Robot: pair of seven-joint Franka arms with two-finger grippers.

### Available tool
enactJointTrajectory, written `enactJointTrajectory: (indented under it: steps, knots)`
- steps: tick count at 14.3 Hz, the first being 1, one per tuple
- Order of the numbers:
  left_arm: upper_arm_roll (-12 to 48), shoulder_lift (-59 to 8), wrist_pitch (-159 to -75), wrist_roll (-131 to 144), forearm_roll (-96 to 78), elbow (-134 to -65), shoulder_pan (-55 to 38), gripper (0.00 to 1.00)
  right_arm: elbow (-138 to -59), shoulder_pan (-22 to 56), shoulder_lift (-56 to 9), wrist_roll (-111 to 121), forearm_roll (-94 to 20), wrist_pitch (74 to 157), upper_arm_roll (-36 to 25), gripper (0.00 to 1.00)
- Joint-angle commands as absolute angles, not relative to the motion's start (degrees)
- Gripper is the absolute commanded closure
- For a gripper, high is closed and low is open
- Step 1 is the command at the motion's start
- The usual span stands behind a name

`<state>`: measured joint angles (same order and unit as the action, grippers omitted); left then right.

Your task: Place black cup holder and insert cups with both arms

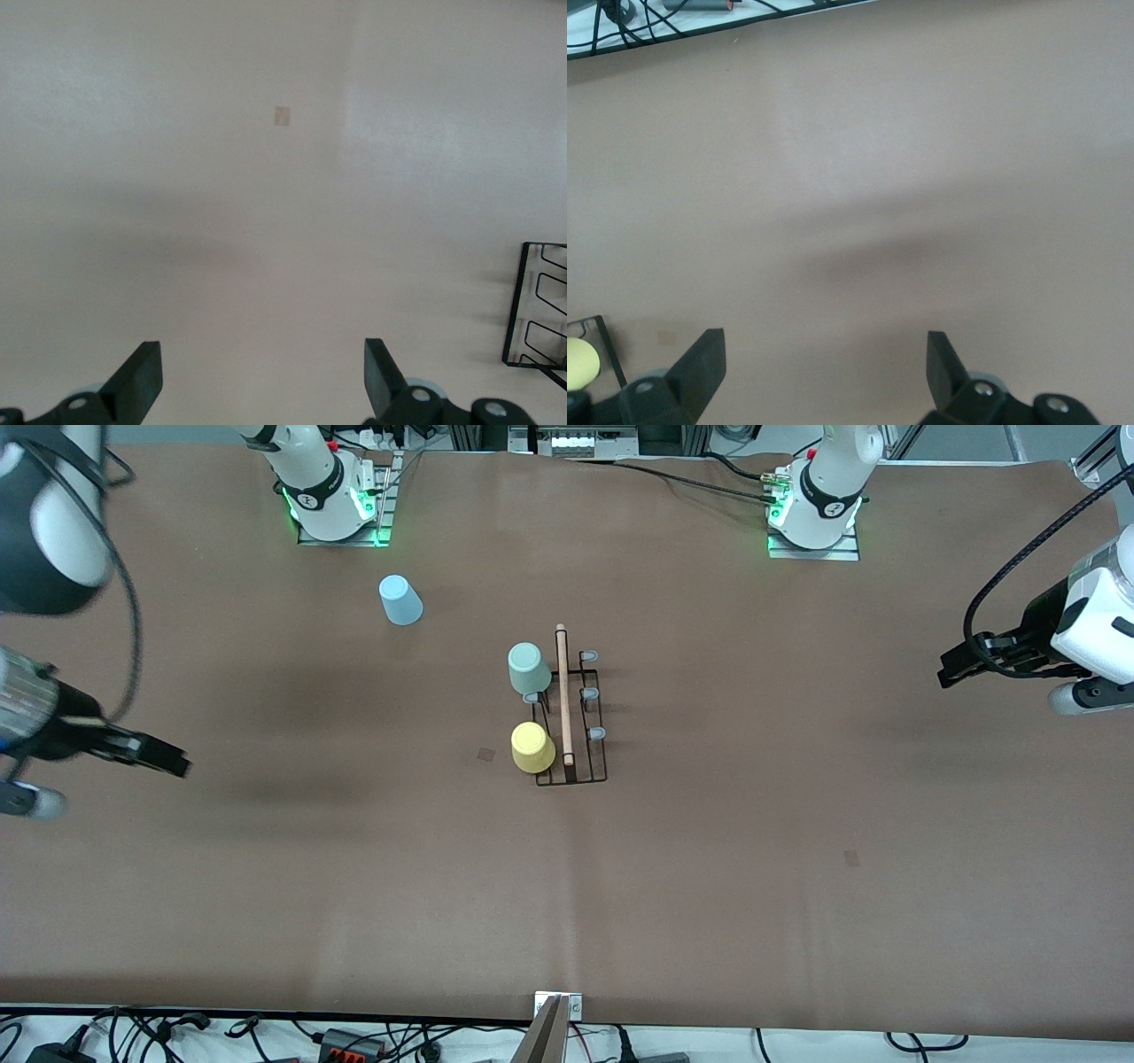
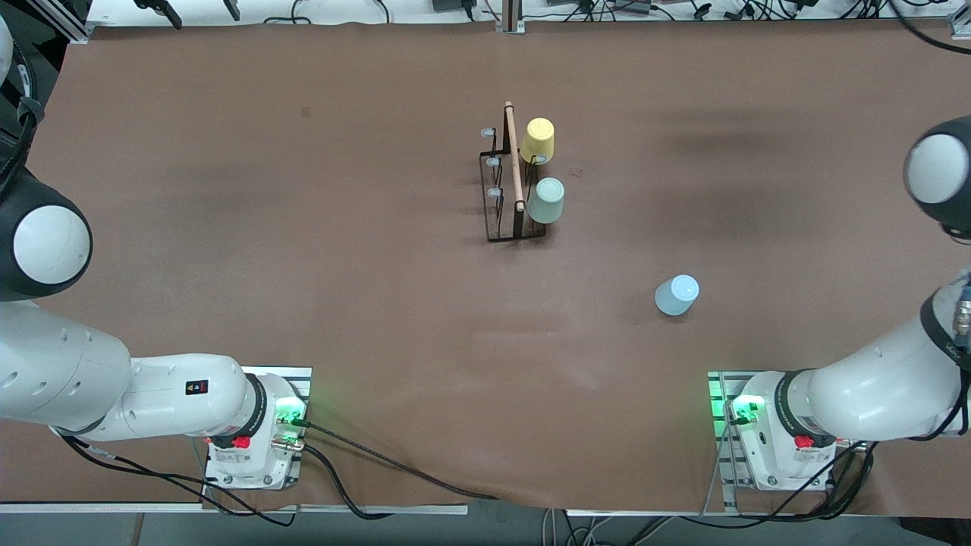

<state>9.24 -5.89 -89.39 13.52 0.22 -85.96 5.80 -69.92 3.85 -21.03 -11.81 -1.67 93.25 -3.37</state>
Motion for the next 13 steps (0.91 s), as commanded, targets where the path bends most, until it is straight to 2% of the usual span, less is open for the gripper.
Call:
enactJointTrajectory:
  steps: [1,6,12,13]
  knots:
    - [9.3,-4.7,-89.3,13.1,1.2,-86.9,6.1,0.00,-75.0,-0.8,-16.5,-5.7,-0.2,94.0,0.4,0.00]
    - [9.3,-4.7,-89.4,13.1,1.3,-86.9,6.0,0.00,-76.5,-1.6,-14.2,-1.0,0.3,89.6,-0.4,0.00]
    - [9.6,-4.7,-89.4,13.1,1.1,-86.8,6.1,0.00,-99.7,-2.3,-0.2,-0.4,0.9,101.9,-0.4,0.00]
    - [9.6,-4.7,-89.4,13.1,1.3,-86.8,6.1,0.00,-101.2,-2.3,1.2,-0.1,0.9,102.3,-0.4,0.00]
